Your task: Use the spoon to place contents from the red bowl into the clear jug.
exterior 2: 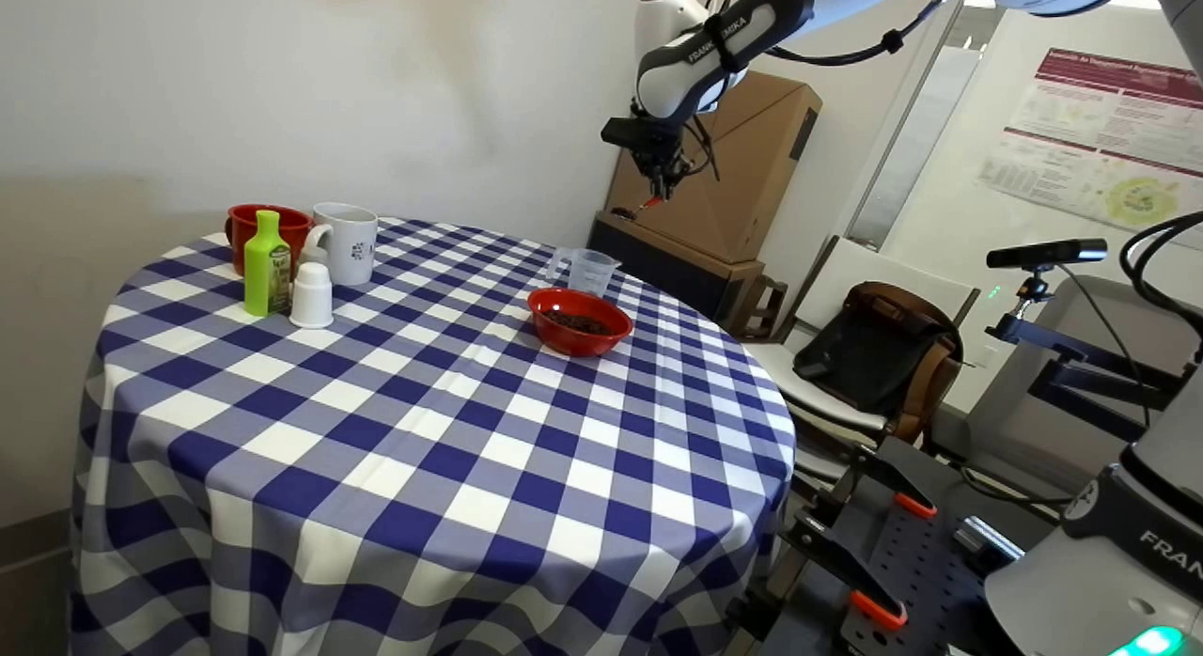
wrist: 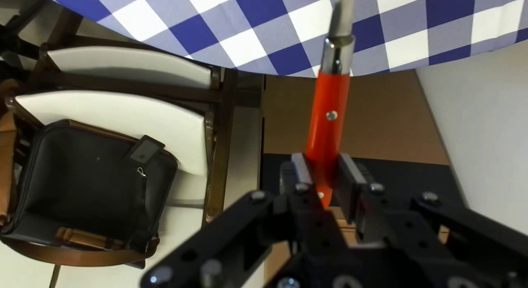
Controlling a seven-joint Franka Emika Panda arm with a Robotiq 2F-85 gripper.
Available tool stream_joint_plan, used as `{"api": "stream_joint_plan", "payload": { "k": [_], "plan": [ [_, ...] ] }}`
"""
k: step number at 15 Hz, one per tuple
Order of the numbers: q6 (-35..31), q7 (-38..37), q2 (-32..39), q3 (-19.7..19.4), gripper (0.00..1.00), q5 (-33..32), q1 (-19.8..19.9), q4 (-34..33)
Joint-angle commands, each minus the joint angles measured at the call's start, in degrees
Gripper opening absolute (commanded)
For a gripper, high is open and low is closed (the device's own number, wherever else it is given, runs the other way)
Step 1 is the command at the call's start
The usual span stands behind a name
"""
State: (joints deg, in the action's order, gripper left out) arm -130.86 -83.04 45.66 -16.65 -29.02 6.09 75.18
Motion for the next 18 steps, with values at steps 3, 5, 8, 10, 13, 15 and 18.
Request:
{"api": "stream_joint_plan", "payload": {
  "k": [3,5,8,10,13,15,18],
  "plan": [
    [3.5,4.0,8.4,-1.5,0.05,3.8,-0.5,-11.4],
    [4.2,4.0,10.4,-1.7,0.05,3.8,-1.1,-13.9],
    [5.2,4.1,13.0,-2.0,0.05,3.7,-1.7,-17.4],
    [5.9,4.1,14.4,-2.1,0.05,3.7,-2.0,-19.3],
    [6.6,4.2,15.9,-2.5,0.05,3.5,-2.2,-21.5],
    [7.0,4.2,16.8,-2.8,0.05,3.4,-2.2,-22.6],
    [7.3,4.2,17.6,-3.4,0.05,3.1,-2.3,-23.6]
  ]
}}
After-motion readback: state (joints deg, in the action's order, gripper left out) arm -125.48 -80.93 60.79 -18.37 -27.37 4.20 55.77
